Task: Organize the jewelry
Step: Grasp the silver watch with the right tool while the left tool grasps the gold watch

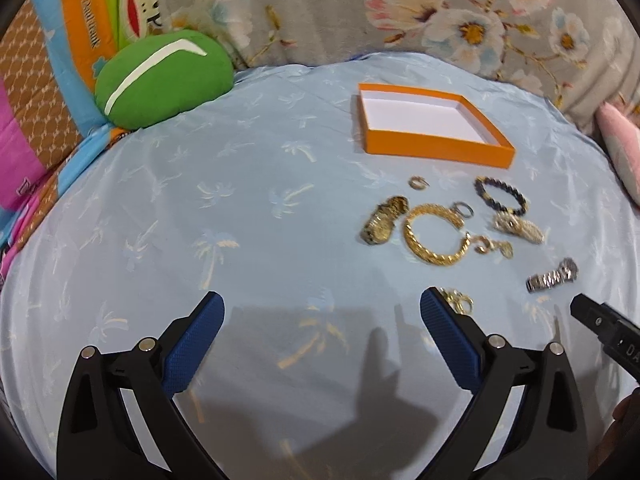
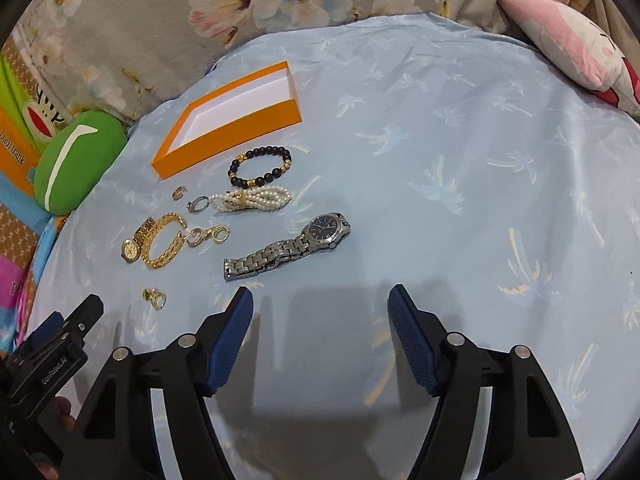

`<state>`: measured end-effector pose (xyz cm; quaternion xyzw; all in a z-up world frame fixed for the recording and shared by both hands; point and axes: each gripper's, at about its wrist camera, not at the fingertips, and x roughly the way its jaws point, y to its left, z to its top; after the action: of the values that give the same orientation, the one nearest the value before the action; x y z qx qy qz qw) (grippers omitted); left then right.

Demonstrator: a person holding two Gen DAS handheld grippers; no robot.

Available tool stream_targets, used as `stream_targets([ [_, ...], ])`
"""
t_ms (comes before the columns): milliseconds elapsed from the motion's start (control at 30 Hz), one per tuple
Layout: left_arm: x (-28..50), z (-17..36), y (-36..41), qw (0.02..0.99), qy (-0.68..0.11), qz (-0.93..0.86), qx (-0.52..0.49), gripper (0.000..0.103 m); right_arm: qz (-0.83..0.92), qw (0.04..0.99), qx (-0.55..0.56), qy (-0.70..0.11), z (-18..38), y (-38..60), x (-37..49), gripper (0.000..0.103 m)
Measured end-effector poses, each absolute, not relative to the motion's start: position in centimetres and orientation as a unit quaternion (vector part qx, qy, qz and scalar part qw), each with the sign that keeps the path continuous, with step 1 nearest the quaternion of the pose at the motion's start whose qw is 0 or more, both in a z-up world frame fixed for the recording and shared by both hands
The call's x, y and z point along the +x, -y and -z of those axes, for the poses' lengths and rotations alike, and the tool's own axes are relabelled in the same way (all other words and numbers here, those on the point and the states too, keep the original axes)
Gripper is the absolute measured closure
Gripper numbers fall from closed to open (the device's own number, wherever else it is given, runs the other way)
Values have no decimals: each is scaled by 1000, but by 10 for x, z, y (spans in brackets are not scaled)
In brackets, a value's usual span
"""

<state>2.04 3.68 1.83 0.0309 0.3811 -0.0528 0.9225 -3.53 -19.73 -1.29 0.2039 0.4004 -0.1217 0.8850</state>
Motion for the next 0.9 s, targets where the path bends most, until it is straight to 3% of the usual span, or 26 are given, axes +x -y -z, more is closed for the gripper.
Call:
stream_targets([
  [467, 39, -29, -46, 923, -379, 60, 13, 7, 152, 862, 264, -405, 13, 205, -1, 78],
  [700, 43, -25, -43, 922, -382, 69, 11, 7, 166, 854, 287, -400, 13, 211, 18, 80],
  [900, 47, -20, -41, 917, -392, 74, 10, 7, 187, 874, 195, -403, 11, 191, 32, 80],
])
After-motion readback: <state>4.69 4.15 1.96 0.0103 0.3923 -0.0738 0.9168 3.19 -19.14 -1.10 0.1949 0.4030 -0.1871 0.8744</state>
